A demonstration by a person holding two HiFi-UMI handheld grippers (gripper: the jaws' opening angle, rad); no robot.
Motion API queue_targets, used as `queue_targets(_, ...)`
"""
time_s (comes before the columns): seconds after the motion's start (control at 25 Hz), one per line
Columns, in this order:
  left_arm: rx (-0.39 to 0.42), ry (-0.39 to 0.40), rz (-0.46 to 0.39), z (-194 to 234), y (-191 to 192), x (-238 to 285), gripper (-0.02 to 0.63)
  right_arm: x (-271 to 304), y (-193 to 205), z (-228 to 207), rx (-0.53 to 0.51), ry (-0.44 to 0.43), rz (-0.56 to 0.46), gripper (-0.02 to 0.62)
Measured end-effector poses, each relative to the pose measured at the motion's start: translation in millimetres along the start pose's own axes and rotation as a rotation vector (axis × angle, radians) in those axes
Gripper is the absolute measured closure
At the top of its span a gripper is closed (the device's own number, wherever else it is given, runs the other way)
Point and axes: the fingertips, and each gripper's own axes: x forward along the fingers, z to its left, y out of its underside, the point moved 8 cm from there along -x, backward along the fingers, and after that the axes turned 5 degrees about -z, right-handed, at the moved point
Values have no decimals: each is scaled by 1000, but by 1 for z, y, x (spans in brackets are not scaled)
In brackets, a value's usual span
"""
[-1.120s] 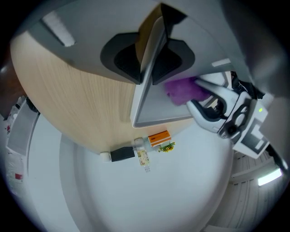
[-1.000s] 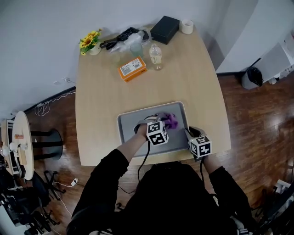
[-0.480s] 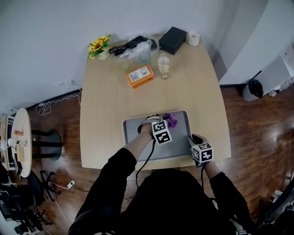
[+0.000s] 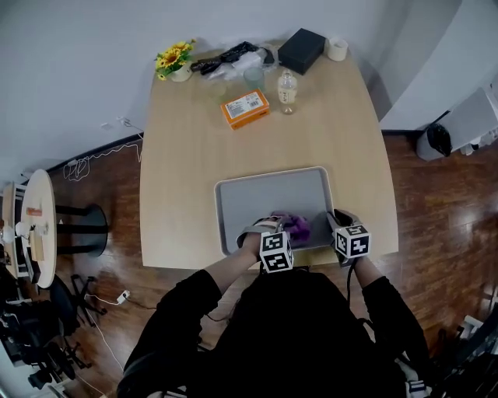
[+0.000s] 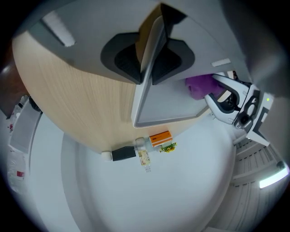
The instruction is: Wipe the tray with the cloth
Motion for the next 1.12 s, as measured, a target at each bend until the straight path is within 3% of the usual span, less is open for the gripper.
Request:
queue_targets(0.2, 59, 81, -29, -31, -3, -6, 523, 1, 1, 1, -3, 0, -11, 511)
queue_targets(0.36, 92, 99, -20, -23, 5, -4, 523, 3, 3, 2, 2, 3, -9, 512)
queue_targets(0.64, 69, -39, 42, 68, 32, -5, 523, 3, 3, 2, 4, -1, -6, 512)
queue_targets(0.84, -39, -123, 55, 126, 47, -8, 523, 1, 2, 2, 5, -1, -6, 511)
queue_targets(0.96, -87, -166, 50, 140, 50, -11, 522, 1, 1, 3, 5, 4, -9, 511)
queue_targets(1.12, -76, -202, 58, 127, 49, -11, 525, 2, 2, 1, 6, 3, -10, 512)
